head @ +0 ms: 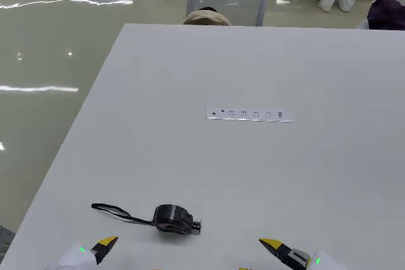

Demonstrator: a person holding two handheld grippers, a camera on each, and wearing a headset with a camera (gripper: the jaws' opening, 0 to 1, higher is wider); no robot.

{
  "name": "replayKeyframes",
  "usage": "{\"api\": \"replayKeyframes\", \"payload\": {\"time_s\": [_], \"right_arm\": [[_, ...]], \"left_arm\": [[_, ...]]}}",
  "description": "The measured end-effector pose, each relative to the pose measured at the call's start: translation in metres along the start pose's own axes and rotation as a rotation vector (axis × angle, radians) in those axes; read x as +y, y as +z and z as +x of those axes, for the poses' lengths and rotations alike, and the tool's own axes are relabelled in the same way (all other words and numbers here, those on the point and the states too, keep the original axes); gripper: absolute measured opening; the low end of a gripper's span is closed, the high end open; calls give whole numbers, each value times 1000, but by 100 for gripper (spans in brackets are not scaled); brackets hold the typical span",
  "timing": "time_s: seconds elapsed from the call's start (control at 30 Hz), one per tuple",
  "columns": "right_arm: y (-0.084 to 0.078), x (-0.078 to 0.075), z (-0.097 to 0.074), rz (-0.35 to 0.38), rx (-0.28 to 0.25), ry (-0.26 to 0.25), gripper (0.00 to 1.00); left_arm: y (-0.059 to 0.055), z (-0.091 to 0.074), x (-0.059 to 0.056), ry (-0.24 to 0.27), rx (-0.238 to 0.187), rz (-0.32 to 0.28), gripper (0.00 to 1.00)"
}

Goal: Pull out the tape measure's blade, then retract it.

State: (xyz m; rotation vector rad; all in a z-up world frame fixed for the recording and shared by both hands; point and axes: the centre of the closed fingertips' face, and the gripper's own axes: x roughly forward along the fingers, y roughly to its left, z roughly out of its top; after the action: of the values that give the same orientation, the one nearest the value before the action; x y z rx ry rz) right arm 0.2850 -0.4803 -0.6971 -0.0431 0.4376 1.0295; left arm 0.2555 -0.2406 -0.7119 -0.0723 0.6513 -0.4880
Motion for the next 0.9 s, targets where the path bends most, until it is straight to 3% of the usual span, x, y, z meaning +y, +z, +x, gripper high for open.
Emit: {"api": "replayKeyframes", "payload": {"time_s": [0.27, 0.5, 0.9], "right_arm": [[-2, 3, -8, 9, -3, -10, 48], [-1, 5, -14, 14, -9, -17, 49], [-7, 5, -25, 18, -1, -39, 51]], "left_arm": [[-7, -10, 10, 15, 2, -3, 79], [-11, -17, 9, 13, -7, -21, 79], [-16, -27, 17, 36, -34, -60, 79]]}}
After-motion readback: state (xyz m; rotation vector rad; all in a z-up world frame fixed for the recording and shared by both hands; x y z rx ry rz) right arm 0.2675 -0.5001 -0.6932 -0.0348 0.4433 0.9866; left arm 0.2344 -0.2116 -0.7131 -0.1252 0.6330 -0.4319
